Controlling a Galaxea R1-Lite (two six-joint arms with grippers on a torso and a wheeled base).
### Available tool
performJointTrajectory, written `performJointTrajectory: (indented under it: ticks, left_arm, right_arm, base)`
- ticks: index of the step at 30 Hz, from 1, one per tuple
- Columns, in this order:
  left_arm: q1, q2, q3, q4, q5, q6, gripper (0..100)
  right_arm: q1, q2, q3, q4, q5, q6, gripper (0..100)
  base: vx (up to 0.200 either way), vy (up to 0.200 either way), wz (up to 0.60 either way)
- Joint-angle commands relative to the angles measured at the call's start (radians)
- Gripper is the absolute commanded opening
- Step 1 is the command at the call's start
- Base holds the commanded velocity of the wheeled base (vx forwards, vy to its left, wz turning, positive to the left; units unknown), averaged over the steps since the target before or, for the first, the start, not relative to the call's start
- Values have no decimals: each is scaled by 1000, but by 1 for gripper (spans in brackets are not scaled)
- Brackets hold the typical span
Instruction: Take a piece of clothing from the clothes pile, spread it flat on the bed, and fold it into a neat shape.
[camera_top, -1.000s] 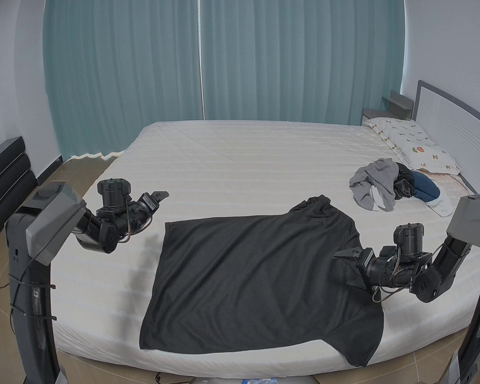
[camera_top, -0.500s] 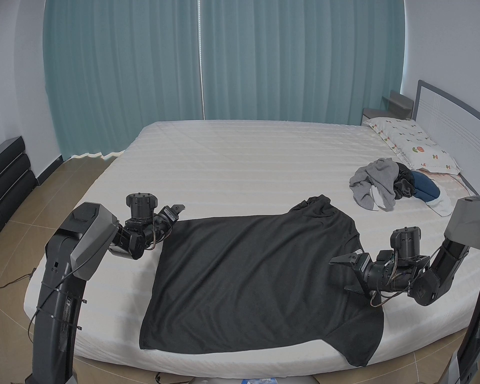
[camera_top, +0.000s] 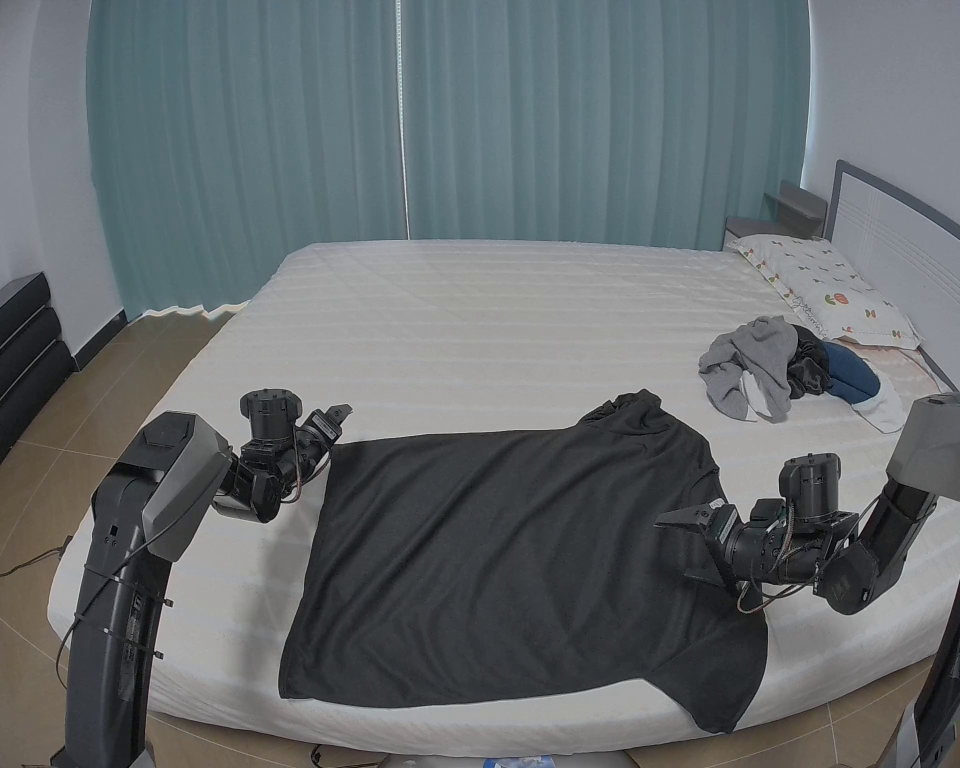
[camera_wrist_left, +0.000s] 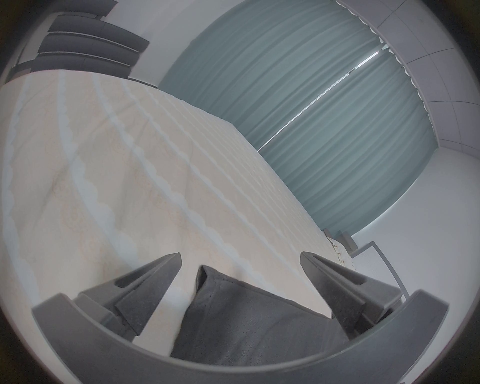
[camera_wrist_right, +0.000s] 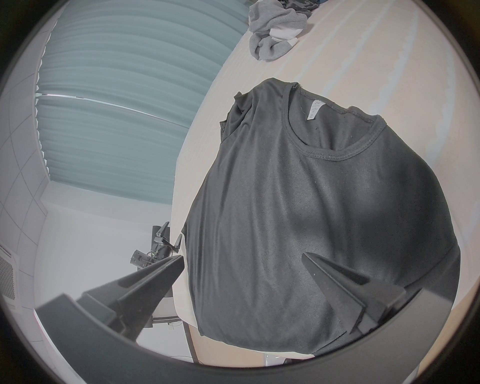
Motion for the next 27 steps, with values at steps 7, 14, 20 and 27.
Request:
performJointTrajectory:
  ticks: [7,14,20,27]
  left_arm:
    - [-9,36,-34,55,-37,17,100]
    - [-9,65,-74,77,-34,63,0]
    - [-5,73,-98,75,-20,62,0]
    - [7,97,-160,72,45,60,0]
  right_arm:
    - [12,6,-6,-3,1,1,100]
    - [12,6,-7,-3,1,1,100]
    - [13,11,-9,-3,1,1,100]
    - [12,12,-12,-6,-1,-1,100]
  base:
    - [0,0,0]
    - [0,0,0]
    - [0,0,0]
    - [0,0,0]
